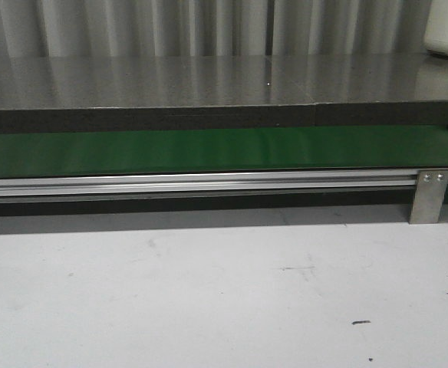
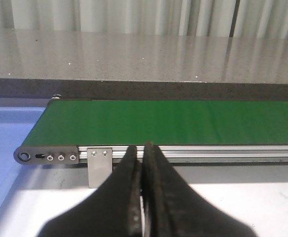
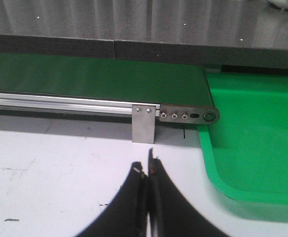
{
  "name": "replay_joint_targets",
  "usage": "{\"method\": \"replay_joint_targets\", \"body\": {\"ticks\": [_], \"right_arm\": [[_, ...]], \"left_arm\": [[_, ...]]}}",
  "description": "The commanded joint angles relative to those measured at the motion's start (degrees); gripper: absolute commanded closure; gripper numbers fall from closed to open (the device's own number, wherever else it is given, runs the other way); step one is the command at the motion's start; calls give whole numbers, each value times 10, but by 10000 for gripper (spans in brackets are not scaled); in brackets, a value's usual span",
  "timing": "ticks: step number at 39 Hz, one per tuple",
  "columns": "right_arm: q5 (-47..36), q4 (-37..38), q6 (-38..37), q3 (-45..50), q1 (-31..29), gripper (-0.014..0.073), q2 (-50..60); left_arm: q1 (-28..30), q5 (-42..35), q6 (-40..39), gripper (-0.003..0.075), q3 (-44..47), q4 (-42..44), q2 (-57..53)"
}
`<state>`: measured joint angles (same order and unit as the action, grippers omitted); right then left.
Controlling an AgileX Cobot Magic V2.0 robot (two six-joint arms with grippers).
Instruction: Move button from left to right
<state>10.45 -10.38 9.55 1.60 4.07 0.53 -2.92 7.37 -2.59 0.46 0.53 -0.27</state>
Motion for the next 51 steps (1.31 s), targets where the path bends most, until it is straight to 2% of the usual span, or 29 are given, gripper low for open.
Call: {"method": "replay_joint_targets", "body": {"ticks": [1,30,33,37,41,45,47,51], "right_arm": [[-43,5,5,-5,-4,662,10],[-59,-3,1,-5,-4,662,10],[-76,-11,0,-6,-4,662,10],[-120,-27,-1,-19,-4,662,10],[-133,-27,-1,-61,-4,662,10],[-115,-27,-1,-118,-4,662,6],[-95,-27,-1,-152,-4,661,-5],[-5,-27,-1,-234,-4,661,-64]], "left_arm": [[2,-48,1,741,17,-5,-10],[2,-51,1,741,17,-2,-10],[2,-82,1,741,17,-2,-10],[2,-185,1,741,3,-2,-10],[2,-211,1,741,-43,-2,-10],[2,-178,1,741,-102,-2,-2],[2,-136,2,741,-134,0,10],[2,-14,4,741,-206,1,74]]}}
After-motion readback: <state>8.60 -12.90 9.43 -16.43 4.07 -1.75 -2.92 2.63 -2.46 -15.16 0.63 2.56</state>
